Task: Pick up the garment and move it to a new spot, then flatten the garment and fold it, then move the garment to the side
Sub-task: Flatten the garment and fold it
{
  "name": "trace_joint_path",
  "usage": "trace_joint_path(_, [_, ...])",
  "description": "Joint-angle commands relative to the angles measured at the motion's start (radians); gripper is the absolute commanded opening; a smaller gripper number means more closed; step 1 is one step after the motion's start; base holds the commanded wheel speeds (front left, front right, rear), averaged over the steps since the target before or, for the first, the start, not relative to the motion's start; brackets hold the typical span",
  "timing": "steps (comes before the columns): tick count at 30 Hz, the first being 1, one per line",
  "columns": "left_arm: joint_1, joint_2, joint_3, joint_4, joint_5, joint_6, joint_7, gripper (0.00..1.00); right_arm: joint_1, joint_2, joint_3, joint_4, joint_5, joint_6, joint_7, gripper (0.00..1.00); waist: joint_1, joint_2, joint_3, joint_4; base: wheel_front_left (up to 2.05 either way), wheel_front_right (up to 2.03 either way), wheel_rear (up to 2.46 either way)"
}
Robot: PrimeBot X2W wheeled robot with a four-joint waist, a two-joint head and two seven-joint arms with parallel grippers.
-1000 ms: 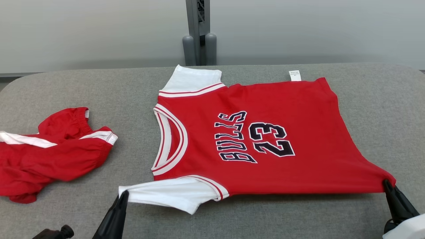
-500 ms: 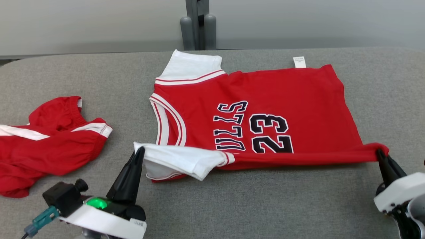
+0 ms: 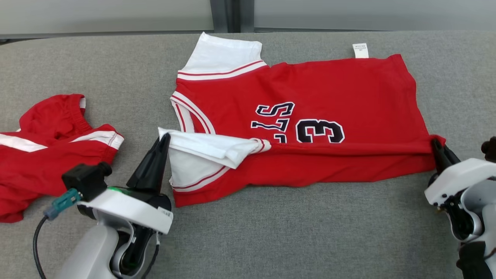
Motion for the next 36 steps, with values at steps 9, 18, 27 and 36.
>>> trace_joint_path(9, [-0.112,-0.009,-0.014,0.12,0.037,-0.014,-0.013,0.39,-0.125,-0.007,0.024,0.103,-0.03,-0.001,-0.055,1.0,0.0,0.0,0.039,-0.006,0.0,0.0,0.0])
trace_joint_path(18, [-0.157,-0.026,-0.018,0.188,0.07,-0.021,-0.045,1.0,-0.191,0.011,0.11,0.124,0.023,-0.001,-0.209,1.0,0.0,0.0,0.043,-0.01,0.0,0.0,0.0])
trace_joint_path(27, [-0.046,-0.056,0.01,0.21,0.041,0.036,-0.025,1.0,-0.097,-0.04,0.179,0.206,0.135,-0.001,-0.341,1.0,0.0,0.0,-0.002,-0.014,0.0,0.0,0.0])
trace_joint_path(36, [0.112,-0.088,0.027,0.103,-0.101,0.104,0.134,1.0,-0.062,-0.063,0.19,0.249,0.181,-0.001,-0.38,1.0,0.0,0.0,-0.02,-0.013,0.0,0.0,0.0])
